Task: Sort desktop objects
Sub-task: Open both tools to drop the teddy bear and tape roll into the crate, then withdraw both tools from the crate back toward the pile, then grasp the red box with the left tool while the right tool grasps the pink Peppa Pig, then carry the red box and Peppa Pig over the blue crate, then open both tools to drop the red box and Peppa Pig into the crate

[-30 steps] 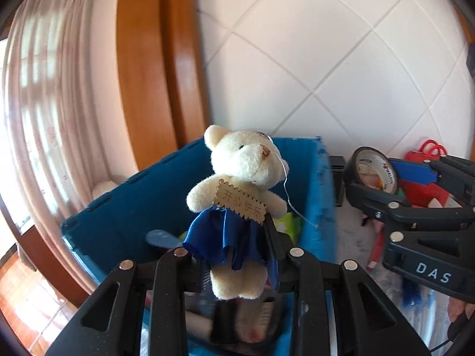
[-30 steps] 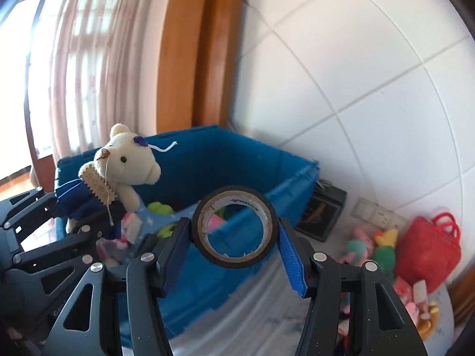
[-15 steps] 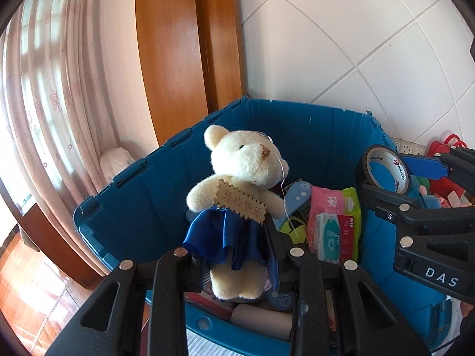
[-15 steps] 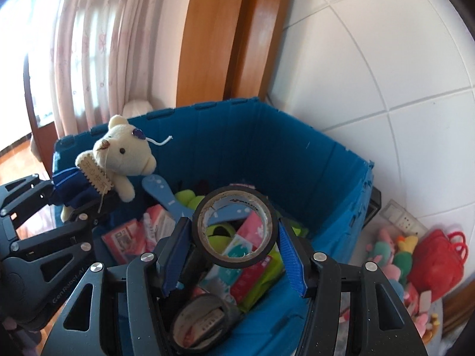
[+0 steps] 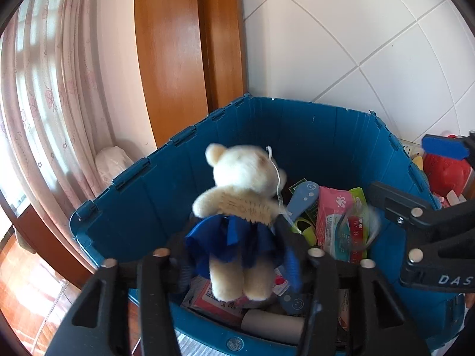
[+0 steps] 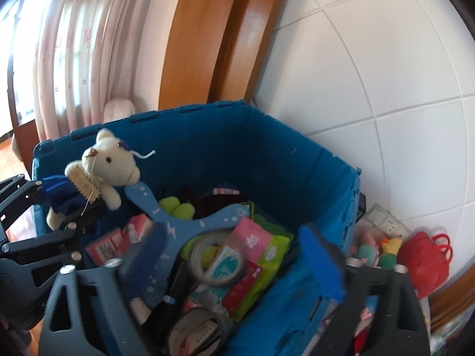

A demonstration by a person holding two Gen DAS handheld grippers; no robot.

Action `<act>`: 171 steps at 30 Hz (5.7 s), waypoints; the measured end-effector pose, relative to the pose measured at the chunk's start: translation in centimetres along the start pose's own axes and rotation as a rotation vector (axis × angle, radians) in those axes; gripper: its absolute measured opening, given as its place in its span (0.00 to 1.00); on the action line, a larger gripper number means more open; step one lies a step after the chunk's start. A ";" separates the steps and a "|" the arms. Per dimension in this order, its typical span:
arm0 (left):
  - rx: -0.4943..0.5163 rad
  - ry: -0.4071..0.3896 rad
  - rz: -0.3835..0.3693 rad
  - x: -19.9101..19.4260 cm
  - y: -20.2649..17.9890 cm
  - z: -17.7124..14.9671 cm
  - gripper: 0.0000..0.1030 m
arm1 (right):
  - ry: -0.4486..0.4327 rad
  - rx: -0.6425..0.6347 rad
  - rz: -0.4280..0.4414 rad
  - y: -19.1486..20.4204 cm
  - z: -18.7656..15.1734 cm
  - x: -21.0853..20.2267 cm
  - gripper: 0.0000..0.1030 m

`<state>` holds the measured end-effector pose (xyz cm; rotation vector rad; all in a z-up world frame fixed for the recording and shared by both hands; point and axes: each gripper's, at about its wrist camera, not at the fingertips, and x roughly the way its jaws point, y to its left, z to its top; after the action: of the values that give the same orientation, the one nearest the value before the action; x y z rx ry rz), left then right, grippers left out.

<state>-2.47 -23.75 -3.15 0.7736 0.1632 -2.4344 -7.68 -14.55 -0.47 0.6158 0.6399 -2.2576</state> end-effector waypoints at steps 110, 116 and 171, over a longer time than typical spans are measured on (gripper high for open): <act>0.271 0.293 -0.316 8.0 -41.7 -10.8 0.24 | 0.344 0.537 -0.144 -39.7 -31.4 6.9 0.69; 0.240 0.182 -0.275 2.3 -38.0 -9.0 0.24 | 0.265 0.413 -0.086 -35.1 -27.2 4.0 0.69; -0.068 -0.132 0.100 -3.1 -1.5 2.3 0.73 | -0.103 0.029 0.032 -3.1 2.4 0.8 1.00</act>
<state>-2.40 -21.62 0.39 0.5758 0.1512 -2.3630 -11.03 -14.39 1.70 0.5160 0.5434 -2.2565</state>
